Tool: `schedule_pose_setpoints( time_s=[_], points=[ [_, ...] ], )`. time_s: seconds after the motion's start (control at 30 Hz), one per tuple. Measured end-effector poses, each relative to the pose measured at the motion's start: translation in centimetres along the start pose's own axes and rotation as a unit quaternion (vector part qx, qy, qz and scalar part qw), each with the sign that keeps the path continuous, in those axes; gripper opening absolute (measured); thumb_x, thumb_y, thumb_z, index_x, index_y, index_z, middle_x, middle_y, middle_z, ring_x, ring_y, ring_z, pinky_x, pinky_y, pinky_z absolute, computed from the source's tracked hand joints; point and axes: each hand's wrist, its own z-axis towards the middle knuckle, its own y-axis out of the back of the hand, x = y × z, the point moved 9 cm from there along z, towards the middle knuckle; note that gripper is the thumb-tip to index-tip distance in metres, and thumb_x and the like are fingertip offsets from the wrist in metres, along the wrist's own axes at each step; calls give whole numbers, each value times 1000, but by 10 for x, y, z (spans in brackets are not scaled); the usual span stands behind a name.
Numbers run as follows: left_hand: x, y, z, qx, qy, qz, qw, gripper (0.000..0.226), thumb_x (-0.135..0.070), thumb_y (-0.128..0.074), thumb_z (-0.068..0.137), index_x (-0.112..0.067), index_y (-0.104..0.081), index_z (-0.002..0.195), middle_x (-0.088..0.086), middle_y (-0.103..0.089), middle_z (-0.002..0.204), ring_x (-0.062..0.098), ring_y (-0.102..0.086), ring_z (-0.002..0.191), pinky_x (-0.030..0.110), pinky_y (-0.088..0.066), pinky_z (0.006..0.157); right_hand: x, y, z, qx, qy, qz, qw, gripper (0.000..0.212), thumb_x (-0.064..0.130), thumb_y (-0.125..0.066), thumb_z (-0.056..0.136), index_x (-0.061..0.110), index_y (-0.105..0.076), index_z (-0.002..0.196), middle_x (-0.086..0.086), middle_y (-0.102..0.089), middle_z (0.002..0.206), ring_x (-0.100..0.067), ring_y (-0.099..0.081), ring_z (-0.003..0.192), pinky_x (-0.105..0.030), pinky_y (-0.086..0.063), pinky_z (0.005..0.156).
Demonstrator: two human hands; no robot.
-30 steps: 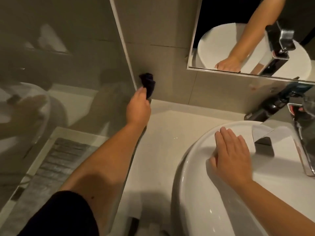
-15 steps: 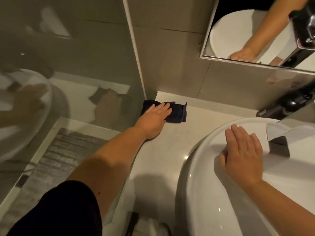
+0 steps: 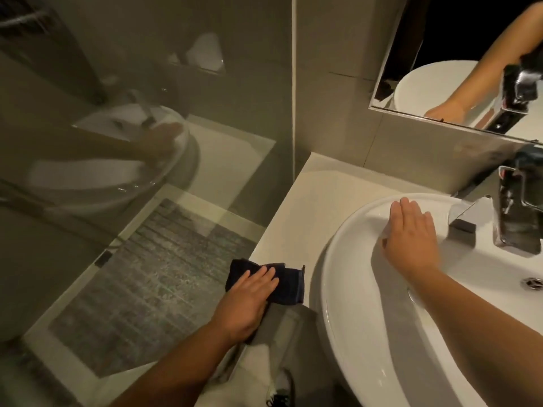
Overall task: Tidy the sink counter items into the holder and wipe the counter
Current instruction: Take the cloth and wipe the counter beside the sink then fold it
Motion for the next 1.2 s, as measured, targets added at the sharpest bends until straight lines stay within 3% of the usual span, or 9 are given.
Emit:
schedule_pose_setpoints(
  time_s=[0.2, 0.27, 0.37, 0.43, 0.57, 0.73, 0.87, 1.03, 1.2],
  points=[
    [-15, 4, -41, 5, 156, -197, 968, 39, -16, -41, 97, -19, -48, 135, 10, -62, 126, 23, -57, 113, 30, -41, 98, 1, 5, -3, 16, 10, -12, 1000, 75, 13, -57, 79, 1, -23, 145, -19, -20, 156, -35, -13, 144, -50, -10, 116],
    [-15, -4, -52, 18, 262, -416, 871, 32, -11, -42, 96, -14, -59, 123, 11, -70, 107, 24, -65, 97, 37, -52, 88, 1, 8, -4, 18, 11, -9, 1000, 73, 12, -54, 80, 1, -23, 145, -19, -20, 157, -35, -13, 144, -50, -10, 116],
    [-18, -21, -58, 6, 380, -691, 615, 26, -9, -45, 95, -3, -63, 112, 19, -73, 101, 30, -69, 94, 40, -55, 78, 0, 8, -6, 23, 16, -25, 999, 74, 15, -55, 81, 2, -22, 146, -18, -20, 157, -34, -13, 145, -49, -12, 116],
    [-14, -14, -44, -17, 390, -739, 549, 23, -10, -47, 94, -3, -62, 110, 20, -73, 99, 31, -70, 91, 39, -54, 74, 0, 7, -6, 24, 15, -31, 999, 74, 15, -55, 82, 3, -21, 146, -17, -20, 157, -34, -13, 145, -49, -11, 117],
    [2, 33, 17, -73, 333, -706, 621, 23, -8, -44, 96, -6, -65, 104, 13, -75, 91, 23, -72, 85, 33, -53, 70, 0, 5, -8, 2, 11, -14, 1000, 75, 11, -61, 76, -1, -30, 143, -21, -29, 153, -38, -21, 142, -52, -14, 116],
    [28, 107, 122, -158, 244, -465, 836, 21, -15, -41, 96, -18, -62, 101, 6, -69, 92, 11, -65, 85, 27, -49, 71, 3, 3, -5, -4, -2, -11, 1000, 75, 12, -65, 72, -4, -35, 139, -25, -35, 149, -41, -28, 139, -55, -17, 115],
    [13, 138, 230, -163, 120, -198, 959, 24, -17, -38, 98, -7, -51, 115, 22, -64, 109, 38, -58, 96, 37, -39, 73, 2, 3, -3, -17, -19, -19, 999, 74, 13, -65, 72, -3, -38, 139, -24, -38, 147, -41, -31, 138, -52, -11, 116],
    [-56, 93, 341, -35, -94, -21, 995, 30, -9, -42, 94, -8, -46, 124, 16, -56, 126, 36, -54, 111, 42, -42, 83, -2, -3, 0, -41, -42, -22, 998, 75, 21, -65, 73, 3, -35, 139, -21, -39, 148, -36, -25, 140, -46, 1, 118],
    [-85, 26, 356, 39, -266, 128, 955, 42, -12, -45, 95, -9, -37, 136, 14, -28, 153, 29, -25, 139, 43, -23, 113, -4, -6, 4, -93, -39, -4, 995, 71, 29, -45, 73, 4, -34, 138, -19, -36, 146, -35, -24, 138, -46, -1, 119]
  ],
)
